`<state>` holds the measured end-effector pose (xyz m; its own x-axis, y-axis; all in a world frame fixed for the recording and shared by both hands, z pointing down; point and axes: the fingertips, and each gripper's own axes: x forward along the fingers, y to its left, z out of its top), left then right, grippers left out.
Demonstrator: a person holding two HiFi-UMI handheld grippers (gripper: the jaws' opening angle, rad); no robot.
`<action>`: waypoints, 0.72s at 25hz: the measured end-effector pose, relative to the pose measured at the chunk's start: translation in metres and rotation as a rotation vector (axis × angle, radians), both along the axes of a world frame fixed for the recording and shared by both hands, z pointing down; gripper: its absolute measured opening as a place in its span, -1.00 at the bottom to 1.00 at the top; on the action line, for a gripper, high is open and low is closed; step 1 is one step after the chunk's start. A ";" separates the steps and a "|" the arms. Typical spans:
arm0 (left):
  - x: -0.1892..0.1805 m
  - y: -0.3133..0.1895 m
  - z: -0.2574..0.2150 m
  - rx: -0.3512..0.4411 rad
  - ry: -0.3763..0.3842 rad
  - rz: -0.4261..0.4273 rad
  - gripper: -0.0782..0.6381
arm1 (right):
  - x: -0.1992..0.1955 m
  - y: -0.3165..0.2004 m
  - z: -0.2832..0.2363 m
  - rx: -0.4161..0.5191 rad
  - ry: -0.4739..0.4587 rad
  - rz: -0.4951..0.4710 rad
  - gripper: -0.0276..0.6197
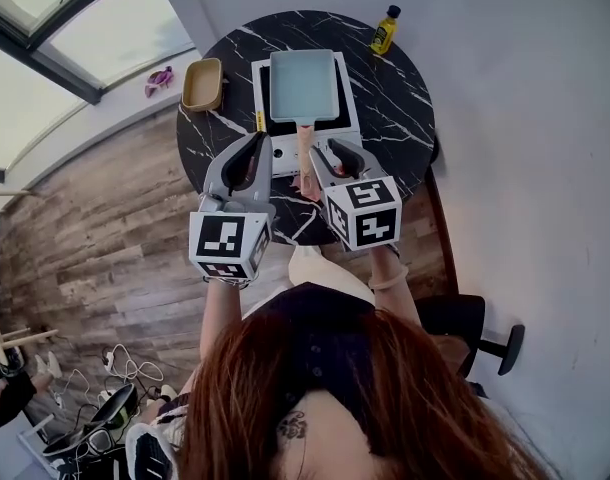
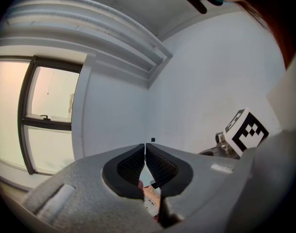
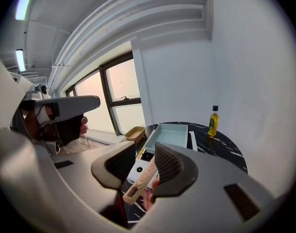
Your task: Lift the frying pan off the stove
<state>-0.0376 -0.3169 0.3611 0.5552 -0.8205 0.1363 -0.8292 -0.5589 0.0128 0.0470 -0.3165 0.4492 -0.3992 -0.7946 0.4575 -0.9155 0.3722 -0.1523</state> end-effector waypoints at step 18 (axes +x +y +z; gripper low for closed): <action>0.005 -0.036 0.019 -0.035 -0.016 -0.012 -0.75 | 0.002 -0.039 0.049 -0.131 -0.051 -0.013 -0.42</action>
<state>-0.0325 -0.3524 0.3796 0.5425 -0.8219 0.1735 -0.8363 -0.5480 0.0189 0.0491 -0.3552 0.4983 -0.4341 -0.7244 0.5356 -0.9008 0.3575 -0.2466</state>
